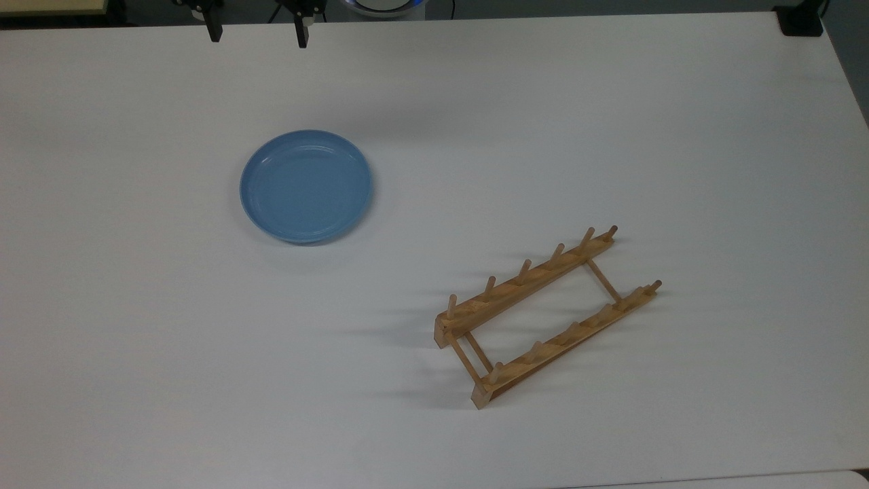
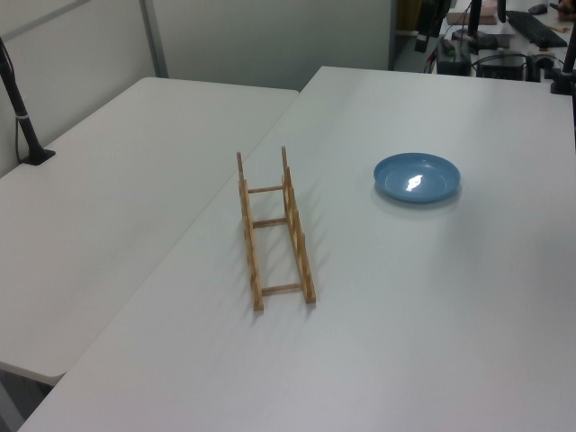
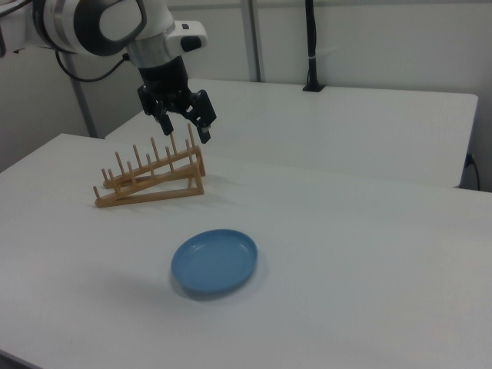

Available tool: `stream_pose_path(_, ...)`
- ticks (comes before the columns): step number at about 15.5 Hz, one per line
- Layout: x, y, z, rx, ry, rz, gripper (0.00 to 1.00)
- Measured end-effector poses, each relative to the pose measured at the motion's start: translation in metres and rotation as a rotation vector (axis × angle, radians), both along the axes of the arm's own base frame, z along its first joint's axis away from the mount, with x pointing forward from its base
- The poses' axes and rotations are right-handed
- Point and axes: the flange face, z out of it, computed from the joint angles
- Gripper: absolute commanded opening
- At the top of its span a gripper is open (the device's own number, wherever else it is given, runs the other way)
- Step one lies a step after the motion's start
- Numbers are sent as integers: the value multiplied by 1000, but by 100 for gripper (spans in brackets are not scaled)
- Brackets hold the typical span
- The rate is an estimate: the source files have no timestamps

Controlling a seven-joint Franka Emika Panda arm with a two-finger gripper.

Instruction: Place plate in plate rack

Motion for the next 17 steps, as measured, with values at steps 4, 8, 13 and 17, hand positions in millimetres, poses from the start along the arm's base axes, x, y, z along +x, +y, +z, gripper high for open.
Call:
stream_pose_path(4,0,0,0,0,0,0,100)
stream_pose_path(8,0,0,0,-12,2,67,100)
stream_pose_path(13,-9,-36,-5,-27,45,154,100)
stream_pose_path(17,-11,-70,-29,-30,106,212,100)
